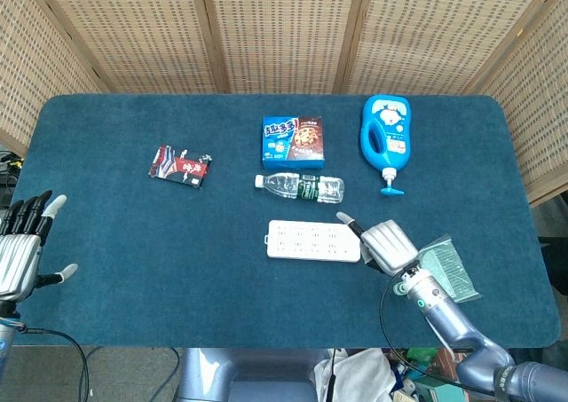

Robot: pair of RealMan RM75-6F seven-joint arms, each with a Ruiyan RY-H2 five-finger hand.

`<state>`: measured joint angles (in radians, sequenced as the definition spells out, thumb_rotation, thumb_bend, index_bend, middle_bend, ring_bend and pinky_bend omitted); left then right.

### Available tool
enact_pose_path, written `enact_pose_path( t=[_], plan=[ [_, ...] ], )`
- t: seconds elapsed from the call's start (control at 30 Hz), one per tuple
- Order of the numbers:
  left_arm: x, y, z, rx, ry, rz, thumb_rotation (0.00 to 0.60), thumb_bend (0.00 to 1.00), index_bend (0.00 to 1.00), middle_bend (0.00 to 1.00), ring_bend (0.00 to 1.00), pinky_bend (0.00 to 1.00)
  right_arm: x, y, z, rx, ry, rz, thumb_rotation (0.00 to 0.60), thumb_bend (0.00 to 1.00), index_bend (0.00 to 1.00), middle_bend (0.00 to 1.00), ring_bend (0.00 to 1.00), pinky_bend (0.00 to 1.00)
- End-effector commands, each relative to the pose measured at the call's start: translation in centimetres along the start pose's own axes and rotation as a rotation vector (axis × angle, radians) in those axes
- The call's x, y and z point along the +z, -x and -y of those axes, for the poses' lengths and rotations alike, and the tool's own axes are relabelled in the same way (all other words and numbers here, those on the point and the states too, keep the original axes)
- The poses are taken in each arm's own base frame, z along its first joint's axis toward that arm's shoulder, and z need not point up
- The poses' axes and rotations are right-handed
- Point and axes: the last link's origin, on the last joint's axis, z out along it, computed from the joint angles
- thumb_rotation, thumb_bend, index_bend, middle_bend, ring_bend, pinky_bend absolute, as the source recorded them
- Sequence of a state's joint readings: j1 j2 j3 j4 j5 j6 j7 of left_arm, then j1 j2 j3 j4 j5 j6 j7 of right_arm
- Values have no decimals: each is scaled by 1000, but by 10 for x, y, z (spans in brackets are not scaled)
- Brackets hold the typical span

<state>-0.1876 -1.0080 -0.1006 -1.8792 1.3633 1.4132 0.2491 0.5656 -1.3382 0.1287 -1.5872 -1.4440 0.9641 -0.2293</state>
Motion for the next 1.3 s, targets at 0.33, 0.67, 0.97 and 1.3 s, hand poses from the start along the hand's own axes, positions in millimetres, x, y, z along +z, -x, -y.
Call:
enact_pose_path(
  t=[0.33, 0.67, 0.97, 1.3],
  plan=[
    [0, 2, -3, 8, -1, 4, 600, 0, 0, 0, 0, 0, 12, 17, 1, 15, 19, 56, 600, 846, 240, 1000, 978, 1000],
    [0, 3, -4, 10, 2, 6, 600, 0, 0, 0, 0, 0, 13, 30, -8, 8, 73, 113, 600, 847, 255, 1000, 978, 1000],
    [-1, 2, -4, 9, 0, 4, 600, 0, 0, 0, 0, 0, 11, 37, -5, 11, 72, 139, 600, 847, 271, 1000, 978, 1000],
    [-2, 2, -4, 7, 1, 0, 600, 0, 0, 0, 0, 0, 14, 40, -6, 18, 86, 153, 600, 846, 272, 1000, 978, 1000]
  ],
)
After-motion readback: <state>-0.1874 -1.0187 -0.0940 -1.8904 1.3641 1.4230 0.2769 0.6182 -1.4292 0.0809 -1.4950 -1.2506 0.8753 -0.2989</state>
